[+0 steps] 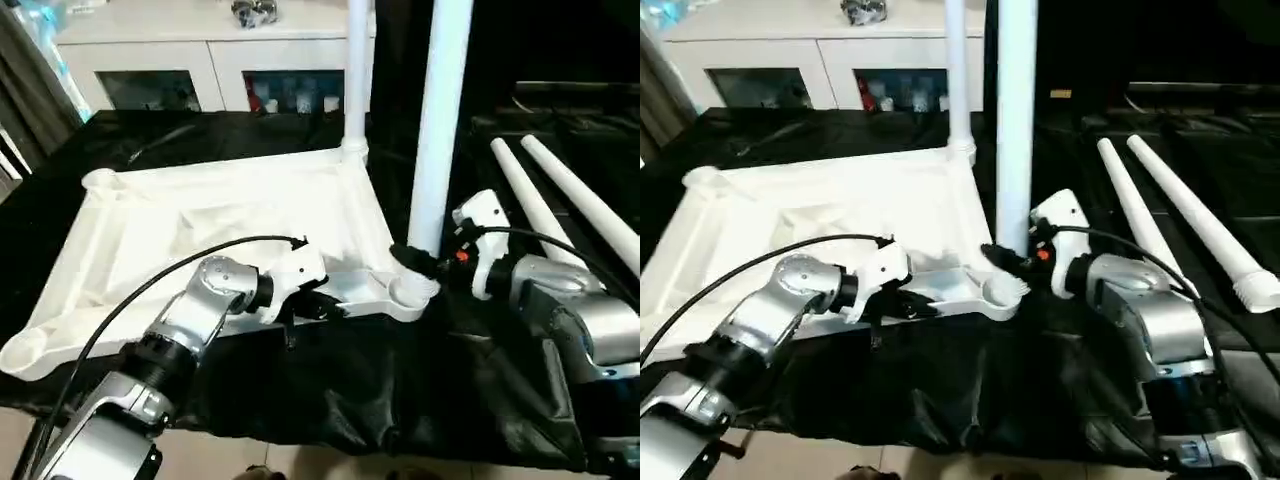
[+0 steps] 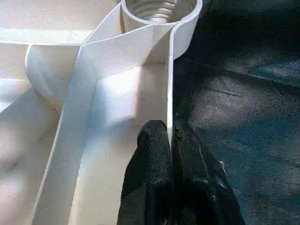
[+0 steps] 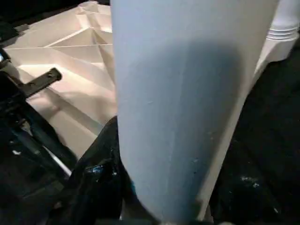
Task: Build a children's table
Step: Insert table leg to table base
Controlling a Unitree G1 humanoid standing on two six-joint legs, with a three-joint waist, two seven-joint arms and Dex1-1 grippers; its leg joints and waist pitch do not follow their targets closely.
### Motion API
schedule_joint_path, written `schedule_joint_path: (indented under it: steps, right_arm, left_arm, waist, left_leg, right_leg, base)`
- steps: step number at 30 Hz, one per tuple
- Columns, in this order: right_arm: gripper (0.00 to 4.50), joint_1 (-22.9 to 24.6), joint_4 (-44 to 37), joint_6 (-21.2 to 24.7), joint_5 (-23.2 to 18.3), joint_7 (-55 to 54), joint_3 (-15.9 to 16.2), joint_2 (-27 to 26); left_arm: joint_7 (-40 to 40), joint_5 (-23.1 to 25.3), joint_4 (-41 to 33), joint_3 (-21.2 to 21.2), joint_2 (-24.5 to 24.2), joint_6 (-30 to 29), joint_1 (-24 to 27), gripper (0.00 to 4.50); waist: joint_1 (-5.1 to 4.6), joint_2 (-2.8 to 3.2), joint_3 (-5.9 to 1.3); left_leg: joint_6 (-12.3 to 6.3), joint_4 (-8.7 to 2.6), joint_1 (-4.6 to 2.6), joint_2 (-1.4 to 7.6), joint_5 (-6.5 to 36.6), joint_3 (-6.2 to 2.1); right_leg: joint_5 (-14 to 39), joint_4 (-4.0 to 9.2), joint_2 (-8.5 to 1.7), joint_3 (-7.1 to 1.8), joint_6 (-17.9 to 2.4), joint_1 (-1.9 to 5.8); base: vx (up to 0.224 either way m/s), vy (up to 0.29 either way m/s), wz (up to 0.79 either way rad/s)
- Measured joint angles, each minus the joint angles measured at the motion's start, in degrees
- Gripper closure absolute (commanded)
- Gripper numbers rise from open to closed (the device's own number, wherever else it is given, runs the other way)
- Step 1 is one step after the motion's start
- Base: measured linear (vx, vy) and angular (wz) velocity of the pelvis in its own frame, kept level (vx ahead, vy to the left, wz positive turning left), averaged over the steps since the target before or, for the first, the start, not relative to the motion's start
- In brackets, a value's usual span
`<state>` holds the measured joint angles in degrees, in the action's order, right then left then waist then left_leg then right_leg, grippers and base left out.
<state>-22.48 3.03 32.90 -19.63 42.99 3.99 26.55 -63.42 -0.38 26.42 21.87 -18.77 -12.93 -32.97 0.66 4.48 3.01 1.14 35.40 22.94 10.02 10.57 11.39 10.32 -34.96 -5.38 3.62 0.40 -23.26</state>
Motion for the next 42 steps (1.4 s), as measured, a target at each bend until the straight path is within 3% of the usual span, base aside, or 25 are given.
schedule_joint_path:
  steps: [15, 22, 33, 36, 42]
  right_arm:
    - [2.61, 0.0, 1.6, -0.1, 0.0, 0.6, 0.7, -0.6]
    - [2.61, 1.9, 2.6, -1.4, -1.4, -1.1, -2.8, -3.3]
    - [2.61, 7.3, 4.0, -7.6, -4.5, -3.9, -8.0, -8.5]
    - [2.61, 9.7, 4.2, -11.6, -5.3, -5.5, -10.0, -11.7]
    - [2.61, 12.3, 4.5, -16.7, -5.5, -6.9, -10.6, -13.9]
  left_arm:
    - [0.4, 0.1, -0.2, 0.0, 0.9, -1.2, -0.4, 4.50]
    - [0.6, 0.1, 1.1, 0.0, 1.5, -1.1, -1.1, 4.50]
    - [1.2, 0.1, 2.7, 0.0, 2.5, -0.8, -1.4, 4.50]
    - [1.3, 0.1, 3.9, 0.0, 2.9, -0.5, -1.9, 4.50]
    - [1.6, 0.2, 5.6, 0.0, 3.5, 0.0, -2.5, 4.50]
  waist:
    - [1.20, -0.08, 0.01]
    - [1.27, -0.01, -0.03]
    - [1.44, 0.11, -0.15]
    - [1.36, 0.23, -0.27]
    - [1.30, 0.34, -0.34]
  left_leg:
    - [0.00, 0.00, 0.00, -0.01, 0.0, 0.01]
    - [0.00, 0.00, 0.00, -0.01, 0.0, 0.00]
    - [0.01, 0.00, -0.06, -0.02, 0.0, -0.02]
    - [0.01, 0.00, -0.15, -0.03, 0.0, -0.02]
    - [0.03, -0.01, -0.36, -0.05, 0.0, -0.04]
  right_leg:
    - [0.0, -0.01, 0.00, -0.01, 0.0, 0.00]
    - [0.0, -0.01, 0.00, 0.00, 0.0, 0.00]
    - [0.0, 0.01, -0.01, 0.00, 0.0, 0.11]
    - [0.0, 0.03, -0.02, 0.00, 0.0, 0.18]
    - [0.0, 0.03, -0.02, -0.01, 0.0, 0.38]
  base:
    - [0.000, 0.000, 0.00]
    - [0.000, 0.000, 0.00]
    - [0.000, 0.000, 0.00]
    - [0.000, 0.000, 0.00]
    - [0.000, 0.000, 0.00]
